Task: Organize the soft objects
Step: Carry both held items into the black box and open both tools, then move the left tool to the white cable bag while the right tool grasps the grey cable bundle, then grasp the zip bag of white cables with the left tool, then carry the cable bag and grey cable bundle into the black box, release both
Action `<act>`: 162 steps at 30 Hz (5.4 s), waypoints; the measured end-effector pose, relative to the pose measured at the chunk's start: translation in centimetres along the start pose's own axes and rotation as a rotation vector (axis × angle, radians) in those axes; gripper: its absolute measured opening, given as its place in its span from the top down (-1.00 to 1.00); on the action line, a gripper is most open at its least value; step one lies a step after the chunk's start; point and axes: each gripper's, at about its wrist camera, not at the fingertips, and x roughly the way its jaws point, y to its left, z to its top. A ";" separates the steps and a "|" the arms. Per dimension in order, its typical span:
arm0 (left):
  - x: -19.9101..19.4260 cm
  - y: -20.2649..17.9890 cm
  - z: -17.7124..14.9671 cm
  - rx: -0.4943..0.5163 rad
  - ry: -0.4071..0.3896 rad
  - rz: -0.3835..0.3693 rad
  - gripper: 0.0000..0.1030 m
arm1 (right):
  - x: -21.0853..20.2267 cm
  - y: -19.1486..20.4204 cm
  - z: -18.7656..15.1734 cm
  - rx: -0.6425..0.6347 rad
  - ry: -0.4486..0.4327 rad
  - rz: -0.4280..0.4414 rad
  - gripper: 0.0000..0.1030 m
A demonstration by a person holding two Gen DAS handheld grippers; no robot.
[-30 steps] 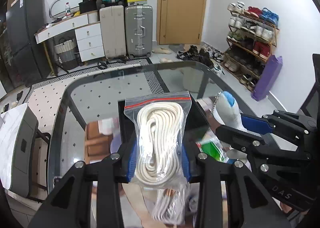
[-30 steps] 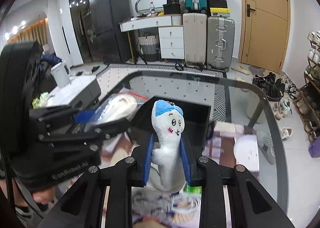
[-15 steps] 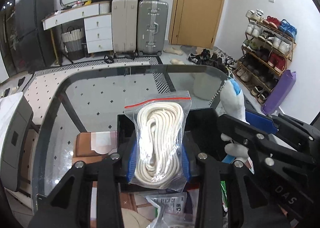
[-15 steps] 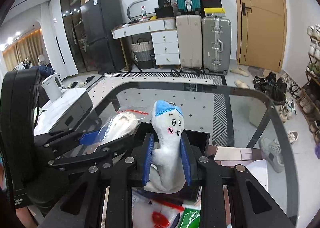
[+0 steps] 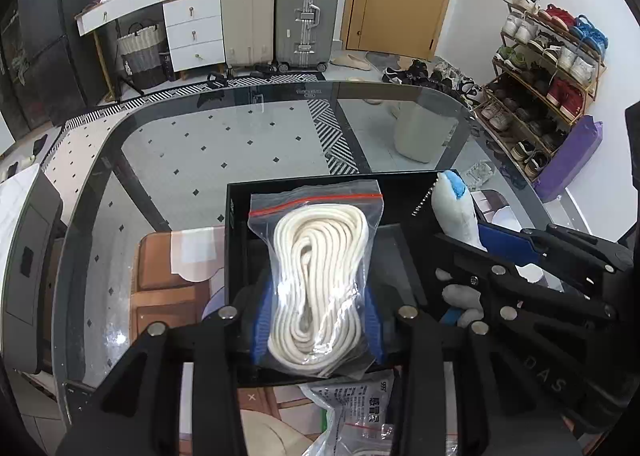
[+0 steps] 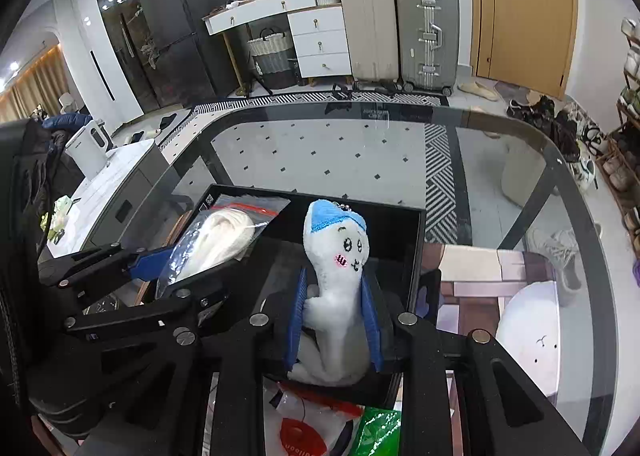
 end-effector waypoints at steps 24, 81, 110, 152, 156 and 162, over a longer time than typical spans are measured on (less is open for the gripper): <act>-7.2 0.6 -2.5 0.011 -0.080 -0.062 -0.53 | -8.6 -0.5 -5.6 -0.010 0.012 0.089 -0.11; -5.6 -0.3 -11.0 0.128 0.130 -0.085 -0.53 | -7.0 3.3 -16.0 -0.461 0.409 0.310 -0.51; -3.3 -2.8 -12.4 0.198 0.199 -0.093 -0.54 | -8.1 0.1 -17.2 -0.250 0.404 0.199 0.31; -7.5 -3.8 -13.0 0.260 0.154 -0.109 0.22 | -9.4 5.7 -15.9 -0.348 0.255 0.163 0.41; -8.1 -3.8 -12.6 0.257 0.133 -0.107 0.22 | -10.5 5.8 -15.3 -0.348 0.226 0.163 0.42; -9.0 -4.0 -12.0 0.256 0.100 -0.099 0.22 | -11.3 5.6 -14.7 -0.342 0.194 0.156 0.42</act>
